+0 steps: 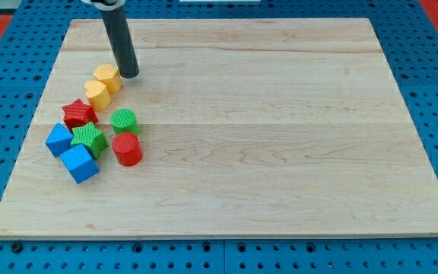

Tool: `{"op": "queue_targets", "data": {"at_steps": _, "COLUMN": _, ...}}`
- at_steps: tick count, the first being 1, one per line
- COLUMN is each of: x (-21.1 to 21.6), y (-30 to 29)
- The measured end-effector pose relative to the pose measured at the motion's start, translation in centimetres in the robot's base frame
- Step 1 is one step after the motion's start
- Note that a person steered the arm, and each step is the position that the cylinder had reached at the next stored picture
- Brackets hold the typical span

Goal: Push yellow blocks to the down slightly

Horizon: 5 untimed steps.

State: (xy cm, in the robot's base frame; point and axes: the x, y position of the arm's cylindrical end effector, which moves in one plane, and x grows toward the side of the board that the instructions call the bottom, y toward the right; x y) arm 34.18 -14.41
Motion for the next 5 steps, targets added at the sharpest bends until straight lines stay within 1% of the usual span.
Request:
{"op": "queue_targets", "data": {"at_steps": 1, "x": 0.6, "y": 0.6}}
{"op": "queue_targets", "data": {"at_steps": 2, "x": -5.5, "y": -2.4}}
{"op": "queue_targets", "data": {"at_steps": 3, "x": -4.2, "y": -5.8}}
{"op": "queue_targets", "data": {"at_steps": 4, "x": -1.8, "y": -2.4}}
{"op": "queue_targets", "data": {"at_steps": 5, "x": -2.2, "y": -3.0}}
